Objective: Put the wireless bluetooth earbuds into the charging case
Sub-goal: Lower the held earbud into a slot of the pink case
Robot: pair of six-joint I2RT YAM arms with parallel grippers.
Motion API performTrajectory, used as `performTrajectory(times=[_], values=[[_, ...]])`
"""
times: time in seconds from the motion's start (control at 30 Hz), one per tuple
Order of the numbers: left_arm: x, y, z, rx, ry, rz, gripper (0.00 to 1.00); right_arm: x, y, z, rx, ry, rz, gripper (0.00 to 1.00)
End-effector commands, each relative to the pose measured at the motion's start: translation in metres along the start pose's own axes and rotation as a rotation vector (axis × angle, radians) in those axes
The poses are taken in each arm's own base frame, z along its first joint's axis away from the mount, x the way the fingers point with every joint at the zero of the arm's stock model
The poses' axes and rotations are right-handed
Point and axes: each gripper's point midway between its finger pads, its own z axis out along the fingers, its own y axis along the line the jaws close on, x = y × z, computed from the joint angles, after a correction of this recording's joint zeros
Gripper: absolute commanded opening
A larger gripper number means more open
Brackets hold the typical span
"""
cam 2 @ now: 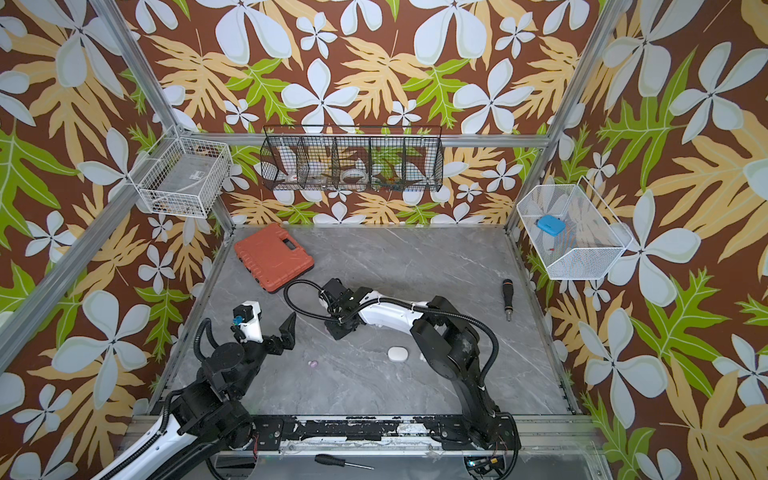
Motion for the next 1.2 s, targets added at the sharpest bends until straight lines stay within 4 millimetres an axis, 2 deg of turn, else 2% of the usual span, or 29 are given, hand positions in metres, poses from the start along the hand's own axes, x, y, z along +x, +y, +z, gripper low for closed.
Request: performTrajectory(times=[0.0,0.3,1.17], values=[[-0.005,-0.001,0.0,0.005,-0.023,-0.009,1.0,0.001,-0.001,0.003,0.005,0.002,0.006,0.2],[-0.006,-0.002,0.0,0.007,-0.026,-0.009,1.0,0.003,-0.001,0.006,0.004,0.007,0.006,0.22],[-0.007,-0.002,-0.001,0.015,-0.029,-0.008,1.0,-0.002,0.0,-0.005,0.007,-0.014,0.014,0.24]])
